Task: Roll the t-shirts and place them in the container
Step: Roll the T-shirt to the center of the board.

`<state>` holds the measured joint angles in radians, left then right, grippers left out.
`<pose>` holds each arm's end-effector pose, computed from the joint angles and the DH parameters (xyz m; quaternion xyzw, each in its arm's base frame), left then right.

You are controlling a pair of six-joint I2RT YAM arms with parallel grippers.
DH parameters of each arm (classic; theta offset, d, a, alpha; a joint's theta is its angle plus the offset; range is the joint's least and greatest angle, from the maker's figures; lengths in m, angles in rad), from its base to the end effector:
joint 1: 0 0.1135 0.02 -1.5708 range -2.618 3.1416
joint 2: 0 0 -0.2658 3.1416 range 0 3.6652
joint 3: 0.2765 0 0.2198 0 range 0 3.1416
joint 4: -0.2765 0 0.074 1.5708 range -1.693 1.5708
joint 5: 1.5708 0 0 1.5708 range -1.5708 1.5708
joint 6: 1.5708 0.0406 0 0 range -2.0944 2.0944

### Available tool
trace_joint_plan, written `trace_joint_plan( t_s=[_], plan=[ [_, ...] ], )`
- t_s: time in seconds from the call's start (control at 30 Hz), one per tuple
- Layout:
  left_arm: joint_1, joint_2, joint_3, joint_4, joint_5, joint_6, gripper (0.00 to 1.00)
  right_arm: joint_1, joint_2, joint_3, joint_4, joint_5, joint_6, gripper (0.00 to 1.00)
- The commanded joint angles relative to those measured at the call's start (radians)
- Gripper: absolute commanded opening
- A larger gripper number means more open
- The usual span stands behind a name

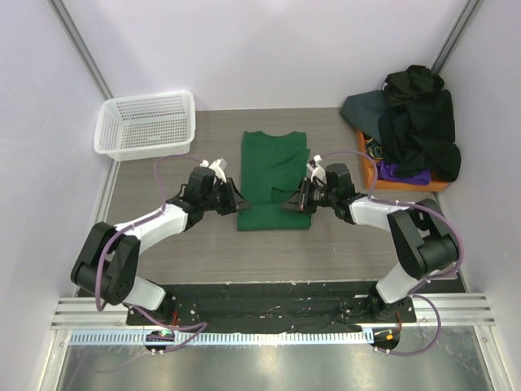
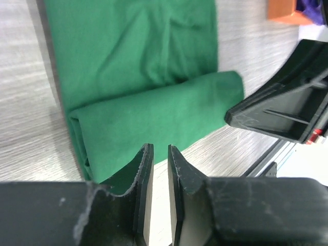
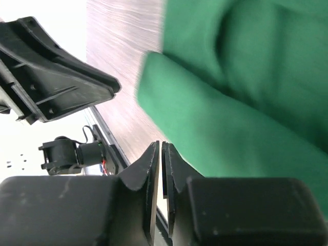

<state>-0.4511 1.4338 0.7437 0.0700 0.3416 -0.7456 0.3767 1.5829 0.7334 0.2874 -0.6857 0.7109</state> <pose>0.2428 -0.1327 0.2232 -0.0516 0.8781 -0.3789 0.2875 0.2668 0.1332 0.2039 -0.0230 0.8401 0.4873 0.2372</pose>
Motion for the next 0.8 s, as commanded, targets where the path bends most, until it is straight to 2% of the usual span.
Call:
trace_joint_plan(
  t_s=[0.0, 0.17, 0.27, 0.37, 0.5, 0.6, 0.77],
  plan=[
    [-0.001, 0.092, -0.023, 0.129, 0.054, -0.044, 0.2, -0.035, 0.127, -0.049, 0.18, -0.089, 0.067, 0.15],
    [-0.003, 0.21, 0.002, 0.134, -0.006, -0.067, 0.17, -0.064, 0.325, 0.004, 0.167, -0.055, 0.074, 0.1],
    [-0.001, 0.218, -0.007, 0.131, -0.035, -0.07, 0.16, -0.07, 0.356, 0.003, 0.19, -0.054, 0.097, 0.07],
    [-0.001, 0.167, -0.023, 0.12, -0.047, -0.058, 0.14, -0.07, 0.296, -0.02, 0.168, -0.022, 0.072, 0.07],
    [-0.003, 0.05, -0.041, 0.077, -0.101, -0.02, 0.15, -0.068, 0.133, -0.003, 0.007, 0.032, -0.019, 0.09],
    [-0.003, -0.036, -0.056, 0.004, -0.121, 0.011, 0.17, -0.07, 0.016, -0.005, -0.135, 0.072, -0.082, 0.15],
    [-0.004, -0.133, -0.134, -0.01, -0.11, 0.019, 0.19, -0.068, -0.133, -0.061, -0.244, 0.147, -0.136, 0.16]
  ],
)
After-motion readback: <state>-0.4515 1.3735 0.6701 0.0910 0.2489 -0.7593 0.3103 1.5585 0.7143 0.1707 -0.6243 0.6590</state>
